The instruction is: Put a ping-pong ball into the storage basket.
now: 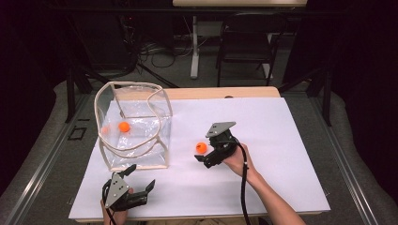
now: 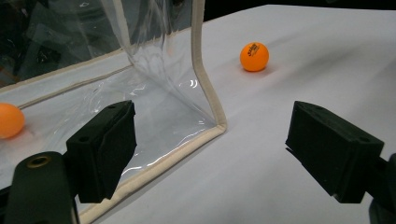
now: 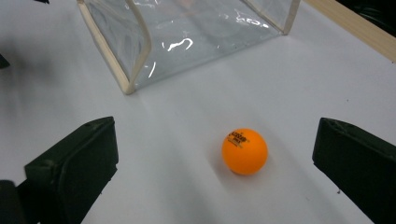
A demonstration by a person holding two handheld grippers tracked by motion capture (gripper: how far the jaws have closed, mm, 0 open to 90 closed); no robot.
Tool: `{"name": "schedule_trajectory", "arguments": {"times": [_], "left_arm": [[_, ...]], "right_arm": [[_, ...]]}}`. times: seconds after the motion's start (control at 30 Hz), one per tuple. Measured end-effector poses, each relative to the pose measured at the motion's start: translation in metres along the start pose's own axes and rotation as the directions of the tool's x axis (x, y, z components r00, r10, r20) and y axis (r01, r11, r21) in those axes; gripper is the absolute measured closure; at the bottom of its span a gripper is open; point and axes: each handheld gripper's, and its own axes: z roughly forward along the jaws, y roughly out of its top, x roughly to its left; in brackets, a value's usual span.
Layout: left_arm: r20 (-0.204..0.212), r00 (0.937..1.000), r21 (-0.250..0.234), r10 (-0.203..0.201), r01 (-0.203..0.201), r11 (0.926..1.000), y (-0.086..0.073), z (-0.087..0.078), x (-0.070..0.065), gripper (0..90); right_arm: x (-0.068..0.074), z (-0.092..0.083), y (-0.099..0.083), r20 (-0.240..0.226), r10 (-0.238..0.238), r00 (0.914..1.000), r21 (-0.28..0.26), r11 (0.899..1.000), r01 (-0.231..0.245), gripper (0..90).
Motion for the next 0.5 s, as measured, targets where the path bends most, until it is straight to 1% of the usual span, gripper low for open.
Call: {"name": "schedule_trajectory", "arguments": {"times": [0.13, 0.2, 0.5], "left_arm": [[-0.001, 1.0000, -0.001, -0.002, 0.002, 1.0000, 0.000, 0.000, 0.000, 15.6], [0.003, 1.0000, 0.002, 0.000, 0.000, 1.0000, 0.000, 0.000, 0.000, 15.7], [-0.001, 1.0000, -0.005, -0.005, 0.005, 1.0000, 0.000, -0.001, 0.000, 15.7]], "right_arm": [[0.002, 0.002, -0.006, -0.003, 0.007, 1.0000, 0.015, 1.000, -0.007, 0.0], [0.003, 0.002, -0.008, 0.006, -0.001, 1.0000, 0.020, 1.000, 0.001, 0.0], [0.005, 0.002, -0.016, 0.008, 0.006, 0.9999, 0.020, 1.000, -0.007, 0.1]]}}
